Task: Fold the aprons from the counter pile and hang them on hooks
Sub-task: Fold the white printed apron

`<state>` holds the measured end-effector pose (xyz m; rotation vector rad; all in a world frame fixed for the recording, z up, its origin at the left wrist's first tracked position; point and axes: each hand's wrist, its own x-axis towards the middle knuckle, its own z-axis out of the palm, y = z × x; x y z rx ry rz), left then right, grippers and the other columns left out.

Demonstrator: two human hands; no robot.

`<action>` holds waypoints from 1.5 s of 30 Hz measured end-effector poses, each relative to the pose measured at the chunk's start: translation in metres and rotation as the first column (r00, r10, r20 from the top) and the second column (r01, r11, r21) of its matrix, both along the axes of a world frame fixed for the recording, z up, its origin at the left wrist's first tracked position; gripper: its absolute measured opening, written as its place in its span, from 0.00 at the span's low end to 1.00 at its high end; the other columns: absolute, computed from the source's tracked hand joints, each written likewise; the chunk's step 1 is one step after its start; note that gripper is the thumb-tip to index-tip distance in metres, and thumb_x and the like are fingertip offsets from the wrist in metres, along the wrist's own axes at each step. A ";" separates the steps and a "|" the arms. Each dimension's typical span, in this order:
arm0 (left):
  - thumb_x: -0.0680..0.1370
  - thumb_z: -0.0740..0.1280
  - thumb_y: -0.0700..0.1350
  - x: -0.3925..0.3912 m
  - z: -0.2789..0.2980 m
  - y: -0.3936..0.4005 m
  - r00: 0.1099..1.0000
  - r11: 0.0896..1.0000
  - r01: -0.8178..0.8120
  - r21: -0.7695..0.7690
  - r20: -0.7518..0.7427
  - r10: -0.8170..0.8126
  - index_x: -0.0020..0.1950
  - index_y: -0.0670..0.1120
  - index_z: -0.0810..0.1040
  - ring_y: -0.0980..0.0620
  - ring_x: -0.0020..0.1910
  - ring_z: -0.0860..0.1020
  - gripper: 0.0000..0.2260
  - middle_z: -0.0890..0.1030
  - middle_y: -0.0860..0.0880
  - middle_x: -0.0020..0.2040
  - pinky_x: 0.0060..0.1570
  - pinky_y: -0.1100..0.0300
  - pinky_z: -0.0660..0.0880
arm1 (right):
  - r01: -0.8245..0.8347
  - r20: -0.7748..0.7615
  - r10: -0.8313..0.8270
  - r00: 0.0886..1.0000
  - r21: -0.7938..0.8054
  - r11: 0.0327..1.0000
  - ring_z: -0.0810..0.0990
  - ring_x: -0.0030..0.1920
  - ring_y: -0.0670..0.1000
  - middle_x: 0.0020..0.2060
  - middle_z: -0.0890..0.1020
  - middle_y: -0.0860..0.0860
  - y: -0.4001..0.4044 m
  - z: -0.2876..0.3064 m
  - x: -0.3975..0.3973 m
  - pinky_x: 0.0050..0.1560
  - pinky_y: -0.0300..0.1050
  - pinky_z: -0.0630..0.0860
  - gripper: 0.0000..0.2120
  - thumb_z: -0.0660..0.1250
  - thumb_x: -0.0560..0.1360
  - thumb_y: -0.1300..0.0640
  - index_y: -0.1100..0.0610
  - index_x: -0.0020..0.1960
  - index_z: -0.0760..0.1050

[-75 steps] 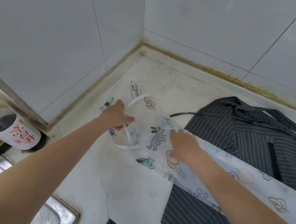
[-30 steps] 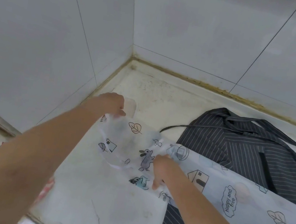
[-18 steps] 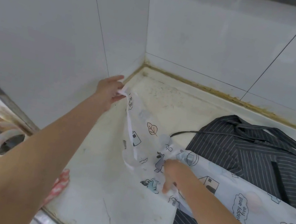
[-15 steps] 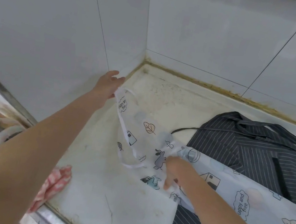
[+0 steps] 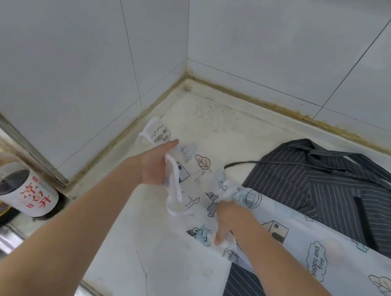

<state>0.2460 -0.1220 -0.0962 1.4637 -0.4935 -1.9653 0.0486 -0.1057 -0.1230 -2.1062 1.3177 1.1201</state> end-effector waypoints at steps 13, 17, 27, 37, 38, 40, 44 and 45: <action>0.77 0.65 0.38 0.069 0.036 -0.021 0.307 0.890 -0.131 -0.436 0.836 0.455 0.66 0.39 0.68 0.42 0.58 0.75 0.18 0.74 0.40 0.59 0.54 0.55 0.71 | -0.015 -0.047 0.015 0.999 0.003 1.000 0.74 0.63 0.56 0.64 0.74 0.55 0.001 0.006 0.002 0.62 0.47 0.70 0.30 0.70 0.74 0.49 0.63 0.69 0.65; 0.72 0.67 0.43 0.016 0.023 0.010 -0.256 0.963 0.247 -0.107 0.951 0.172 0.67 0.40 0.65 0.39 0.59 0.71 0.25 0.70 0.39 0.62 0.53 0.50 0.70 | -0.036 -0.049 0.037 0.998 0.009 0.999 0.76 0.62 0.56 0.62 0.76 0.55 0.000 0.002 0.003 0.61 0.49 0.72 0.29 0.70 0.73 0.49 0.63 0.67 0.69; 0.50 0.81 0.55 -0.048 -0.041 0.058 -0.485 0.240 0.872 0.427 0.825 0.292 0.51 0.48 0.81 0.47 0.48 0.78 0.31 0.79 0.48 0.47 0.52 0.53 0.62 | -0.076 0.342 0.206 0.917 -0.356 0.931 0.78 0.50 0.56 0.51 0.77 0.56 0.022 -0.004 0.004 0.41 0.44 0.67 0.11 0.60 0.77 0.62 0.60 0.58 0.71; 0.50 0.81 0.54 -0.053 -0.020 0.046 -0.405 0.098 0.909 0.405 0.804 0.434 0.36 0.48 0.81 0.50 0.36 0.78 0.21 0.77 0.53 0.31 0.48 0.56 0.65 | 0.236 0.676 -0.081 0.732 -0.140 0.962 0.75 0.41 0.50 0.39 0.77 0.51 0.012 0.008 -0.032 0.44 0.44 0.71 0.09 0.65 0.77 0.56 0.63 0.45 0.76; 0.53 0.81 0.54 -0.054 -0.019 0.045 -0.414 0.089 0.904 0.418 0.807 0.421 0.37 0.49 0.81 0.51 0.37 0.78 0.18 0.78 0.54 0.31 0.50 0.57 0.66 | 0.214 0.668 -0.057 0.742 -0.156 0.964 0.75 0.41 0.51 0.39 0.78 0.53 0.013 0.009 -0.031 0.43 0.44 0.71 0.11 0.63 0.78 0.55 0.63 0.45 0.76; 0.57 0.80 0.51 -0.055 -0.017 0.044 -0.463 0.084 0.880 0.467 0.804 0.374 0.38 0.50 0.81 0.52 0.40 0.79 0.14 0.79 0.55 0.33 0.55 0.56 0.66 | 0.149 0.629 0.018 0.777 -0.211 0.966 0.76 0.43 0.52 0.41 0.78 0.54 0.020 0.012 -0.032 0.43 0.46 0.71 0.14 0.60 0.79 0.52 0.62 0.45 0.75; 0.45 0.80 0.41 -0.047 -0.022 0.042 -0.458 0.096 0.875 0.474 0.749 0.480 0.33 0.48 0.80 0.50 0.31 0.77 0.19 0.75 0.52 0.27 0.50 0.55 0.64 | 0.004 0.422 0.155 0.893 -0.351 0.936 0.73 0.53 0.54 0.54 0.75 0.55 0.036 0.010 -0.044 0.44 0.45 0.68 0.12 0.60 0.78 0.53 0.60 0.57 0.70; 0.45 0.80 0.40 -0.047 -0.023 0.044 -0.463 0.116 0.874 0.471 0.740 0.488 0.37 0.47 0.81 0.49 0.33 0.77 0.22 0.76 0.51 0.30 0.50 0.54 0.66 | -0.002 0.386 0.156 0.909 -0.370 0.929 0.74 0.52 0.54 0.55 0.75 0.56 0.038 0.008 -0.047 0.43 0.45 0.66 0.11 0.59 0.79 0.56 0.61 0.57 0.70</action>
